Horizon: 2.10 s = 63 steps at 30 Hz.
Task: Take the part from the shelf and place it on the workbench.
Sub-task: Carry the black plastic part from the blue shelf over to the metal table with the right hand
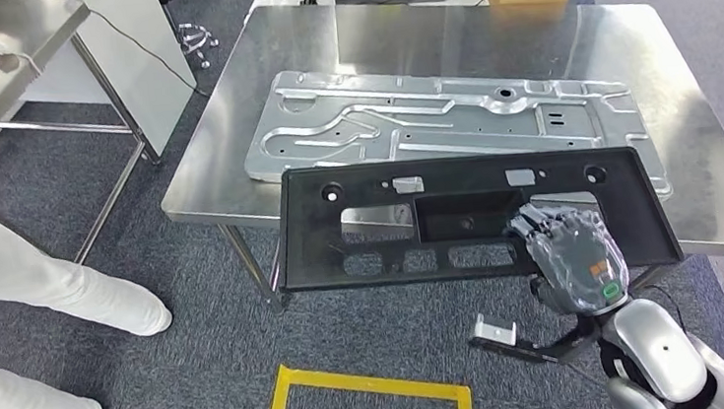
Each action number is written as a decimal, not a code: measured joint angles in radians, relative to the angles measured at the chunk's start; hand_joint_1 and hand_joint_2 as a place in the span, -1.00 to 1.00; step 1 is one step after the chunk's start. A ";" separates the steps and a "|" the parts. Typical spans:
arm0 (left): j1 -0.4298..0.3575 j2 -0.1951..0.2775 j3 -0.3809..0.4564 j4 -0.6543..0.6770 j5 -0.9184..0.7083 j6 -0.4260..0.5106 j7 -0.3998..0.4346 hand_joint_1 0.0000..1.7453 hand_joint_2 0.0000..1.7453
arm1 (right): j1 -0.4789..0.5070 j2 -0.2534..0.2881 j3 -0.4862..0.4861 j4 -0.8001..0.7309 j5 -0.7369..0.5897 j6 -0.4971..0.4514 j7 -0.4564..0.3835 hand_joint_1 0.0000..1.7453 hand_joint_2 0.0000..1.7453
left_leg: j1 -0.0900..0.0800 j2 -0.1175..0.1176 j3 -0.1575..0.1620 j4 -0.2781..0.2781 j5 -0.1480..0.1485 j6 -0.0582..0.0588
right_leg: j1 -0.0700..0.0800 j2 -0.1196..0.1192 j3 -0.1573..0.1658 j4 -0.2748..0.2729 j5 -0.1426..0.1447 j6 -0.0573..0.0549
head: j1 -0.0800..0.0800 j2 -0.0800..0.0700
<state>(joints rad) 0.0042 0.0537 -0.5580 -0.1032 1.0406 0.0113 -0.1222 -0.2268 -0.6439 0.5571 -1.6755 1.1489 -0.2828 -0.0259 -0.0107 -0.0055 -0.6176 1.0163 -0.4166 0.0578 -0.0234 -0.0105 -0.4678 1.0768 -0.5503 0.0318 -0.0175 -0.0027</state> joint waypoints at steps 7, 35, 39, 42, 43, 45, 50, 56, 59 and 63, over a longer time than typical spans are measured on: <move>-0.029 -0.033 0.000 -0.023 0.001 0.052 -0.001 -1.00 1.00 | -0.060 0.017 0.044 0.039 -0.026 0.014 -0.008 1.00 1.00 | -0.001 -0.020 0.088 -0.015 -0.062 0.008 | 0.002 0.007 -0.195 0.151 -0.077 0.008 | 0.000 0.000; -0.030 -0.036 0.001 -0.029 0.007 0.050 -0.008 -1.00 1.00 | -0.108 0.021 0.018 0.222 -0.135 0.063 0.041 1.00 1.00 | 0.013 -0.006 0.011 -0.007 -0.005 -0.005 | -0.011 0.011 -0.164 0.198 -0.086 0.017 | 0.000 0.000; -0.011 -0.035 -0.007 -0.028 -0.024 -0.010 -0.036 -1.00 1.00 | -0.067 -0.004 -0.052 0.325 -0.181 0.073 0.078 1.00 1.00 | -0.005 -0.017 0.047 -0.005 -0.036 0.003 | 0.010 0.010 -0.166 0.066 0.026 -0.011 | 0.000 0.000; 0.013 -0.034 -0.021 -0.005 -0.043 -0.095 -0.093 -1.00 1.00 | 0.016 -0.039 -0.135 0.363 -0.196 0.072 0.088 1.00 1.00 | -0.009 -0.029 0.061 -0.006 -0.049 0.001 | 0.026 0.006 -0.136 -0.037 0.088 -0.037 | -0.001 0.000; 0.019 -0.034 -0.026 0.009 -0.046 -0.121 -0.111 -1.00 1.00 | 0.051 -0.048 -0.174 0.372 -0.199 0.072 0.084 1.00 1.00 | -0.010 -0.032 0.063 -0.003 -0.051 -0.003 | 0.028 0.006 -0.135 -0.044 0.086 -0.040 | -0.001 0.000; 0.036 -0.032 -0.036 0.037 -0.050 -0.154 -0.134 -1.00 1.00 | 0.117 -0.059 -0.256 0.388 -0.198 0.072 0.074 1.00 1.00 | -0.010 -0.034 0.066 -0.004 -0.058 0.001 | 0.027 0.012 -0.130 -0.052 0.095 -0.031 | -0.001 0.000; 0.042 -0.029 -0.047 0.070 -0.055 -0.159 -0.137 -1.00 1.00 | 0.184 -0.060 -0.351 0.407 -0.185 0.100 0.072 1.00 1.00 | -0.011 -0.026 0.075 -0.012 -0.067 0.006 | 0.024 0.024 -0.127 -0.054 0.095 -0.027 | -0.001 0.000; 0.032 -0.022 -0.070 0.086 -0.067 -0.173 -0.124 -1.00 1.00 | 0.212 -0.037 -0.402 0.438 -0.180 0.127 0.064 -0.50 -0.50 | -0.009 -0.024 0.082 -0.016 -0.071 -0.002 | 0.027 0.025 -0.121 -0.054 0.091 -0.034 | -0.001 0.000; 0.032 -0.017 -0.074 0.090 -0.062 -0.195 -0.114 -1.00 1.00 | 0.212 -0.012 -0.403 0.463 -0.171 0.131 0.062 -1.00 -1.00 | -0.007 -0.023 0.086 -0.016 -0.073 -0.005 | 0.028 0.026 -0.117 -0.054 0.090 -0.035 | -0.001 0.000; 0.031 -0.006 -0.080 0.091 -0.048 -0.212 -0.091 -1.00 -0.50 | 0.202 0.026 -0.401 0.486 -0.156 0.135 0.062 -1.00 -1.00 | -0.007 -0.019 0.088 -0.017 -0.075 -0.009 | 0.029 0.030 -0.113 -0.053 0.089 -0.037 | -0.001 0.000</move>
<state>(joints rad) 0.0349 0.0478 -0.6376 -0.0123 0.9921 -0.2005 -0.2135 -0.0244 -0.6180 0.1560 -1.1892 0.9931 -0.1475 0.0366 -0.0180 -0.0248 -0.5296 0.9994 -0.4912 0.0488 0.0052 0.0193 -0.5806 1.0236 -0.4617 -0.0056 -0.0182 -0.0028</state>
